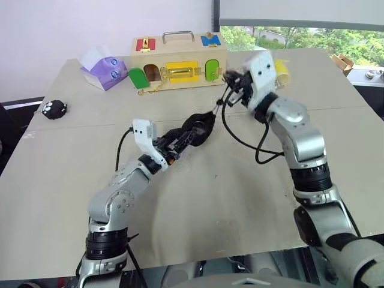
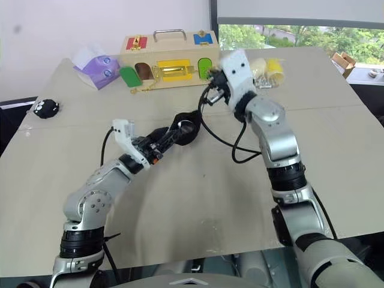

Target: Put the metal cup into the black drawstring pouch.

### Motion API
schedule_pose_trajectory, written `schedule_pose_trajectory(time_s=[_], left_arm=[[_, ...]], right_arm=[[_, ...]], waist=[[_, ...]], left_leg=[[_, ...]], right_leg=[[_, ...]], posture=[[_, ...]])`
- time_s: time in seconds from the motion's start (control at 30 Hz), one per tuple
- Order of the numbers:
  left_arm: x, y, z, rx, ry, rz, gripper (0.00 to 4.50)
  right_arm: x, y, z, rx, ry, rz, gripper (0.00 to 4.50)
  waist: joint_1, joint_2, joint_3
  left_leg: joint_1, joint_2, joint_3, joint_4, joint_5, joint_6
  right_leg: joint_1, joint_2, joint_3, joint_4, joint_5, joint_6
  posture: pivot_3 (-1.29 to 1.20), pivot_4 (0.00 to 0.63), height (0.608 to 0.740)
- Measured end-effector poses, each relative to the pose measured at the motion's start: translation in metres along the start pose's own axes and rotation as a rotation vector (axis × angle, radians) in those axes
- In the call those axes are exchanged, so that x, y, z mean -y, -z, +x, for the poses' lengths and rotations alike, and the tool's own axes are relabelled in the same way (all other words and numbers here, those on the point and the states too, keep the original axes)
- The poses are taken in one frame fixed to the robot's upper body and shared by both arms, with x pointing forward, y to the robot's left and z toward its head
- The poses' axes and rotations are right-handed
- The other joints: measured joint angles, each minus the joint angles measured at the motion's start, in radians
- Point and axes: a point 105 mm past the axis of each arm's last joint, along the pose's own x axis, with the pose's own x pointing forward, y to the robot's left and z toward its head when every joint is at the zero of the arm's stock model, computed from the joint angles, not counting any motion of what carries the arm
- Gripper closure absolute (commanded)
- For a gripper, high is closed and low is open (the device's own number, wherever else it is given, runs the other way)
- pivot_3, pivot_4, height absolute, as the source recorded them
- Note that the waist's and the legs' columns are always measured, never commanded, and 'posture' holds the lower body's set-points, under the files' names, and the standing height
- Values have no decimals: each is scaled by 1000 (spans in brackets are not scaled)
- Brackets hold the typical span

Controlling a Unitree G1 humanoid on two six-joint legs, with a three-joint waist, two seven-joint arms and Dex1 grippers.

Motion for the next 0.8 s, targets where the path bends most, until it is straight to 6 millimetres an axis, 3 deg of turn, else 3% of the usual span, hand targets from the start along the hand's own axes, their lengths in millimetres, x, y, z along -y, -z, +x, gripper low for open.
schedule_pose_trajectory(time_s=[0.07,0.13,0.3,0.8], left_arm=[[7,-3,0,2,59,47,999],[28,-17,5,50,176,105,999],[58,-43,12,130,308,240,999],[63,-44,13,131,297,368,999]], right_arm=[[-6,-9,3,8,-45,-101,4500],[-20,-18,9,13,-131,-222,4500],[-45,-30,19,60,-234,-256,4500],[-53,-32,30,78,-270,-268,4500]], waist=[[-1,0,0],[-2,0,0],[-2,0,0],[-3,0,0]], left_leg=[[-1,0,0,0,0,0],[-3,0,0,0,0,0],[-2,0,0,0,0,0],[-2,0,0,0,0,0]], right_leg=[[-1,0,0,-1,0,0],[-2,0,0,-1,0,0],[-1,0,0,-1,0,0],[-1,0,0,-1,0,0]], posture=[[0,150,740],[0,150,740],[0,150,740],[0,150,740]])
